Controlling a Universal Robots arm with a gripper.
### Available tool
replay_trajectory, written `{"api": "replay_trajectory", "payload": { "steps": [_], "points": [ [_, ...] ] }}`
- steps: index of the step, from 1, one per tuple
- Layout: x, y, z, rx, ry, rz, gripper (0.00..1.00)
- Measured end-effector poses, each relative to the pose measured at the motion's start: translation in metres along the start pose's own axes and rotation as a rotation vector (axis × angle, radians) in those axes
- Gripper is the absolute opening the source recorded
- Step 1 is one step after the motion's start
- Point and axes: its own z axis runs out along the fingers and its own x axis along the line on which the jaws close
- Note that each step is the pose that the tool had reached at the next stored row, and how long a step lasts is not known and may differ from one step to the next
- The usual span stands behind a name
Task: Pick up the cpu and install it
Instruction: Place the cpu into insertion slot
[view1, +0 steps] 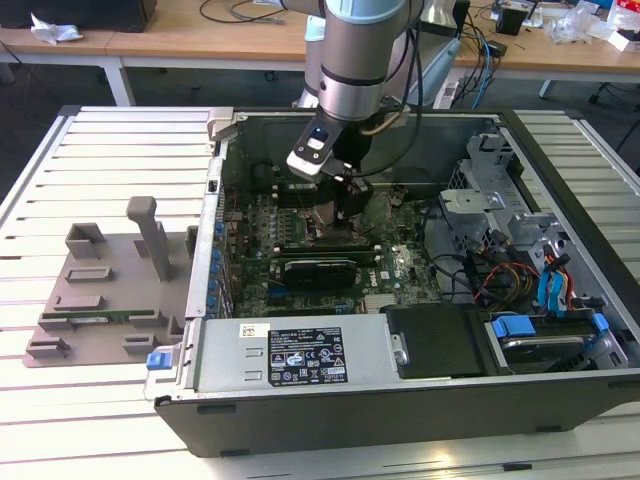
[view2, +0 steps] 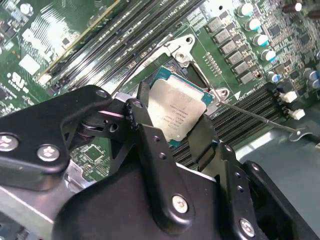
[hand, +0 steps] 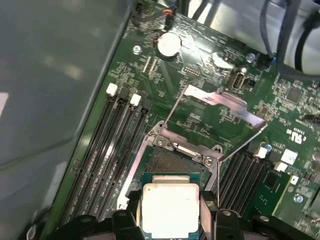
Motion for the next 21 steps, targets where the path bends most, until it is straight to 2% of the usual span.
{"api": "replay_trajectory", "payload": {
  "steps": [2, 7, 13, 16, 21],
  "points": [
    [0.0, 0.0, 0.0004, 0.0008, 0.0015, 0.025, 0.55],
    [0.0001, 0.0002, 0.0026, 0.006, 0.0083, 0.158, 0.55],
    [0.0001, 0.0003, 0.0043, 0.0095, 0.0134, 0.25, 0.55],
    [0.0002, 0.0005, 0.0063, 0.0126, 0.0196, 0.342, 0.55],
    [0.0, 0.0011, 0.0067, 0.013, 0.0201, 0.35, 0.55]
  ]
}}
